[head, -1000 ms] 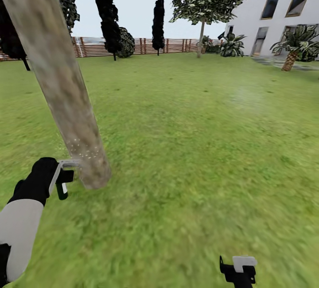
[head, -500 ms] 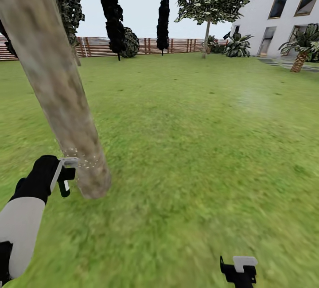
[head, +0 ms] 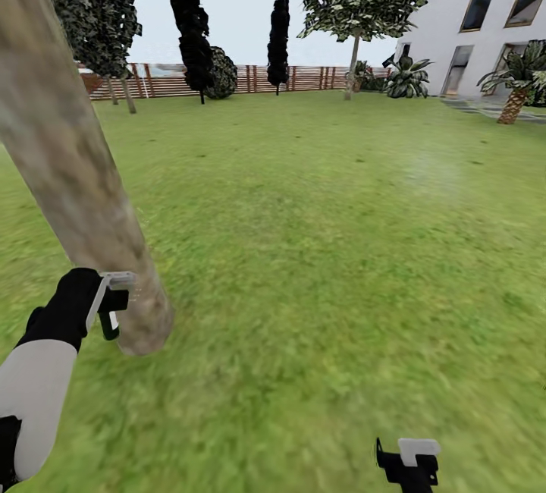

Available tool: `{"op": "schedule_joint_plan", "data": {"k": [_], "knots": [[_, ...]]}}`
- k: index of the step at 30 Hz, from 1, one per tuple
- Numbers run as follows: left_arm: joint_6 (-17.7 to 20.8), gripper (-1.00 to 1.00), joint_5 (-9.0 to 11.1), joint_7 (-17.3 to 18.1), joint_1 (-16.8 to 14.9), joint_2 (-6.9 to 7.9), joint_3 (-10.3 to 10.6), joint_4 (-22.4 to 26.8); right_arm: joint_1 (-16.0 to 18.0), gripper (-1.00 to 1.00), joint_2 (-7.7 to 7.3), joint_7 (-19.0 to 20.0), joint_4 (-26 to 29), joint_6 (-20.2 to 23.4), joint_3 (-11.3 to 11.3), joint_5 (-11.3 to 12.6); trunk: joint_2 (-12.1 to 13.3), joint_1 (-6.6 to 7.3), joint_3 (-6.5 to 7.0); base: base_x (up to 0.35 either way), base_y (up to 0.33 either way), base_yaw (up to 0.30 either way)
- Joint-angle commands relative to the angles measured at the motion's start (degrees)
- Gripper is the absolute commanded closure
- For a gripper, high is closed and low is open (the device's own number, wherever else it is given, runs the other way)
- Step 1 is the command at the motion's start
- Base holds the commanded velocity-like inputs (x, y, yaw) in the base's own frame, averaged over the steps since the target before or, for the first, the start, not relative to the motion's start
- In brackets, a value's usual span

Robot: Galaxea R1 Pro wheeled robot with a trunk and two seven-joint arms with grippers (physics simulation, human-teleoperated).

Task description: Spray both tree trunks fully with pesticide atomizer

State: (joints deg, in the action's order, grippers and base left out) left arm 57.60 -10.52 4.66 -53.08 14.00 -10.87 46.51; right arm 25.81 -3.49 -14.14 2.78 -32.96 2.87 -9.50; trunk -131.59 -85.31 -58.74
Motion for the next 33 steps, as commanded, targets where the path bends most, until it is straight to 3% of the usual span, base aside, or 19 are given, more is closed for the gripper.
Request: {"op": "schedule_joint_plan", "data": {"k": [1,9,15,18,20,21,25,29,30,32,33], "knots": [[0.23,1.00,-0.62,0.49,-0.02,-0.01,-0.12,0.07,0.03,-1.00,0.03,-0.28,-0.05,-0.09,0.29,-0.60,-0.02,0.01,-0.05,0.014,-0.267,0.000],[0.23,1.00,-0.81,0.45,0.08,0.06,-0.22,-0.02,0.03,-1.00,0.06,-0.28,-0.05,-0.09,0.29,-0.60,-0.02,0.01,-0.05,0.047,-0.269,0.006],[-0.15,1.00,-0.79,0.68,0.70,0.16,-0.07,-0.87,0.03,-1.00,0.06,-0.28,-0.05,-0.09,0.29,-0.60,-0.02,0.01,-0.05,0.105,-0.268,0.191],[-0.95,1.00,-0.66,1.01,4.00,0.31,-0.21,-0.98,0.03,-1.00,0.06,-0.28,-0.05,-0.09,0.29,-0.60,-0.02,0.01,-0.05,0.204,-0.225,0.275],[-3.51,1.00,-0.58,1.01,6.29,0.18,-3.44,-1.06,0.03,-1.00,0.06,-0.31,-0.05,-0.09,0.29,-0.60,-0.02,0.01,-0.05,0.236,-0.199,0.277],[-3.76,1.00,-0.57,1.03,6.52,0.16,-3.96,-1.10,0.03,-1.00,0.06,-0.31,-0.05,-0.09,0.29,-0.60,-0.02,0.01,-0.05,0.240,-0.196,0.277],[-4.67,1.00,-0.75,0.82,9.28,0.15,-4.50,-1.37,0.03,-1.00,0.08,-0.28,-0.05,-0.09,0.29,-0.60,-0.02,0.01,-0.05,0.181,-0.119,0.277],[-10.95,1.00,-0.52,0.30,12.02,0.06,-4.41,-3.90,0.03,-1.00,0.14,-0.28,-0.05,-0.09,0.29,-0.60,-0.02,0.01,-0.05,0.017,-0.007,0.222],[-11.24,1.00,-0.50,0.28,12.13,-0.22,-4.27,-5.34,0.03,-1.00,0.14,-0.28,-0.05,-0.09,0.29,-0.60,-0.02,0.01,-0.05,0.001,0.000,0.032],[-11.78,1.00,-1.06,0.25,12.21,-4.17,-4.01,-6.51,0.03,-1.00,0.06,-0.28,-0.05,-0.09,0.29,-0.60,-0.02,0.01,-0.05,0.000,0.000,0.005],[-12.12,1.00,-0.92,0.26,12.21,-4.55,-4.04,-6.72,0.03,-1.00,0.06,-0.28,-0.05,-0.09,0.29,-0.60,-0.02,0.01,-0.05,0.000,0.000,0.001]]}}
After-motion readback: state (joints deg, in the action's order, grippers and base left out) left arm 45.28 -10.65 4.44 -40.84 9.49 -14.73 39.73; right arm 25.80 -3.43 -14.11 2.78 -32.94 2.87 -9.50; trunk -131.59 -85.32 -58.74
